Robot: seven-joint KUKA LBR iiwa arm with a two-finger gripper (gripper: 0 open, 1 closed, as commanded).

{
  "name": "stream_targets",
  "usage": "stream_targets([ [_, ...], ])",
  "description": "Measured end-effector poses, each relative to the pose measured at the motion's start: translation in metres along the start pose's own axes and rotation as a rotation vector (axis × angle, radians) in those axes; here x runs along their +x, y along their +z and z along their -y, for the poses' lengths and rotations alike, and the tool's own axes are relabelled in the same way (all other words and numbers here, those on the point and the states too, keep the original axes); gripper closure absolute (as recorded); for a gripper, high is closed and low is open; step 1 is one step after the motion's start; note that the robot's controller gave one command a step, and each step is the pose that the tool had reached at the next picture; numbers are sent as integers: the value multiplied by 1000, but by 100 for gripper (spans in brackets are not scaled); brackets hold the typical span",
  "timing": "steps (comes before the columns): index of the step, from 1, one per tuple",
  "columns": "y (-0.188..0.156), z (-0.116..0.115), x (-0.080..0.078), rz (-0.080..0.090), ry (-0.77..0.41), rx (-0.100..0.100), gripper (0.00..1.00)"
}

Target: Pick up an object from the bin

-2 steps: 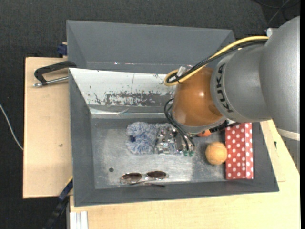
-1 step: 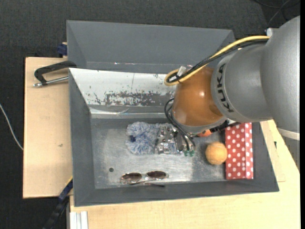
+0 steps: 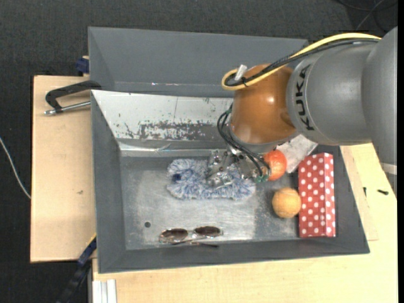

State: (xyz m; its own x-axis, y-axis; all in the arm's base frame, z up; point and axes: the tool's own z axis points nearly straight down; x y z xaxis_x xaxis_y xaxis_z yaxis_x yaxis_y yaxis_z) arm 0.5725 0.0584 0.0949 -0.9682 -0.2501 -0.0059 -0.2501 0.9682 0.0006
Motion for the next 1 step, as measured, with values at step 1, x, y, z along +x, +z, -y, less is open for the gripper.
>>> stream_targets([
  [1, -132, -32, 39, -2, 85, 0, 100],
])
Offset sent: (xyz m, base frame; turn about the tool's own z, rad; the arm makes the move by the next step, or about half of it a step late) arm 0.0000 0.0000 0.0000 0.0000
